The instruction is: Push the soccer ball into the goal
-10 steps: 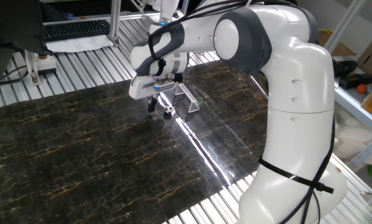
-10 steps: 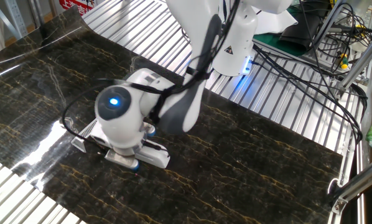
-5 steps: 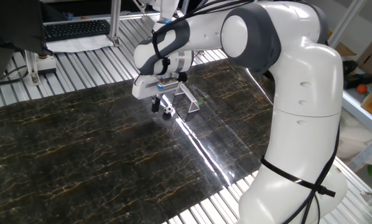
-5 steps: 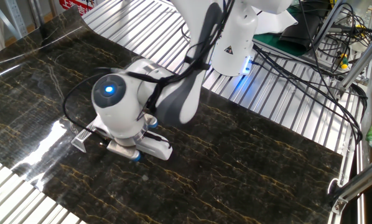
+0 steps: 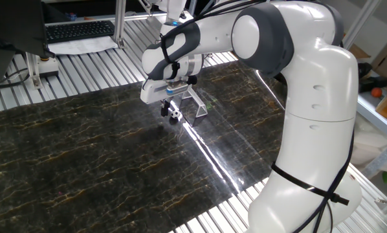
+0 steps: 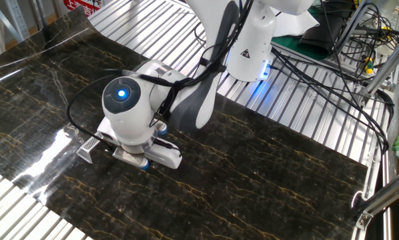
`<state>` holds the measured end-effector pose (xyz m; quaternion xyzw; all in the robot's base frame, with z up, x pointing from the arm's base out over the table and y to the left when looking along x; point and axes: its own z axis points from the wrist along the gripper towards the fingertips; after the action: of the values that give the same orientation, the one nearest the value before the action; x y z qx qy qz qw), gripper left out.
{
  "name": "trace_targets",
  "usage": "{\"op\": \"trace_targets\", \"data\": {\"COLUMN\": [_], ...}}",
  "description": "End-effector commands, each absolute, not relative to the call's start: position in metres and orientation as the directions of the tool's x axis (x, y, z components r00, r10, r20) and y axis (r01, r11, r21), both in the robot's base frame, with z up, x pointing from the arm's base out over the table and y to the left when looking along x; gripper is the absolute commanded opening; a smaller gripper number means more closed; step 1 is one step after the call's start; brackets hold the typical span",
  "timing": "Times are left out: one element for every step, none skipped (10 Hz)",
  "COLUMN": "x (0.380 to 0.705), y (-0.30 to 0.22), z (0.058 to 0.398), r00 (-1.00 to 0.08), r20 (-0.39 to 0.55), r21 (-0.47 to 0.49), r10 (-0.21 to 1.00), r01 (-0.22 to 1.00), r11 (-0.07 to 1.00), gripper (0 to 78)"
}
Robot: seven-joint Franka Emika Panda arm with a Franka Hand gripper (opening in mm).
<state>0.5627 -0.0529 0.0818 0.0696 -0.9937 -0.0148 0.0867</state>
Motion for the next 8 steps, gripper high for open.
{"op": "trace_targets", "data": {"x": [0.5656, 0.5658, 0.5660, 0.5662, 0.5662, 0.5662, 0.5662, 0.5663], "y": [-0.0574, -0.0577, -0.0579, -0.0585, -0.0586, -0.0586, -0.0589, -0.0589], "z": [0.0795, 0.0772, 0.0758, 0.0742, 0.0741, 0.0741, 0.0741, 0.0741], "r00": [-0.979, -0.979, -0.979, -0.979, -0.979, -0.979, -0.979, -0.979], "r20": [0.152, 0.149, 0.150, 0.150, 0.151, 0.151, 0.153, 0.152], "r21": [-0.008, -0.011, -0.011, -0.013, -0.022, -0.026, -0.036, -0.029], "r10": [-0.136, -0.137, -0.139, -0.139, -0.138, -0.140, -0.138, -0.137], "r01": [-0.139, -0.140, -0.142, -0.143, -0.143, -0.145, -0.145, -0.143], "r11": [0.990, 0.990, 0.990, 0.990, 0.989, 0.989, 0.989, 0.989], "gripper": [0.0, 0.0, 0.0, 0.0, 0.0, 0.0, 0.0, 0.0]}}
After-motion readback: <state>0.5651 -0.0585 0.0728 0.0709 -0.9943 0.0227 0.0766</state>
